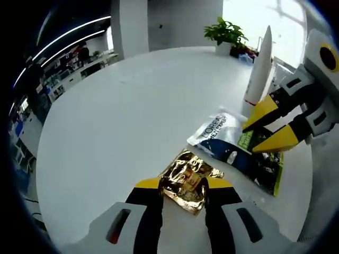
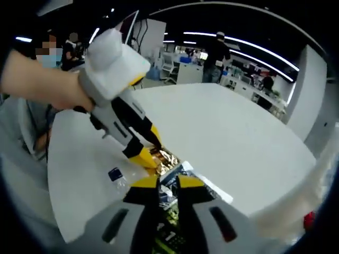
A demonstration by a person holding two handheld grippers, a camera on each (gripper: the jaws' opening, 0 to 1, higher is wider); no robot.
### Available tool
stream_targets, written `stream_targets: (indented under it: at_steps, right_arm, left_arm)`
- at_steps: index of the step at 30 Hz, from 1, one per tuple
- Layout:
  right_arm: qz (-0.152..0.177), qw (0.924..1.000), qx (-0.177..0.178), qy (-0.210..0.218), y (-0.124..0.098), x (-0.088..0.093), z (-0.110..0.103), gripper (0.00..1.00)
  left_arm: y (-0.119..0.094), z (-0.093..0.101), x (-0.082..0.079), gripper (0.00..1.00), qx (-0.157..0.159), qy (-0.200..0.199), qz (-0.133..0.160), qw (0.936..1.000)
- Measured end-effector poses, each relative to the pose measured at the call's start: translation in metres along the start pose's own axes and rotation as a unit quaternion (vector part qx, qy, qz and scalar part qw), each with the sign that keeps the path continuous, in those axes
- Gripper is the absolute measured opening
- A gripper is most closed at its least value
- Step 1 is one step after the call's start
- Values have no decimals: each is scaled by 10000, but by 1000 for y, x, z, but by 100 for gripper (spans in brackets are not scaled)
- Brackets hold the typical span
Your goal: Arrange the skincare products in the storage area until every visible bottle or jar stands upright without overlapping.
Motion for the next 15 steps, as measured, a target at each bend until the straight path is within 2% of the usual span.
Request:
stream_targets:
  at_steps: [15]
  right_arm:
    - [78,9999,-48,139,-20,2,-8,19]
  left_arm:
    - [-4,7,0,36,2,3,-204,9998]
Point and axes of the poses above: the point that each gripper's makers call its tool centre point, and the gripper's own axes: y roughly forward along the fingers, z roughly to its right, x roughly out of its underside, the point moved 6 cm from there along -y, roughly backward along the fingers, and after that the axes turned 8 degrees about -x, right-handed, at the moved point
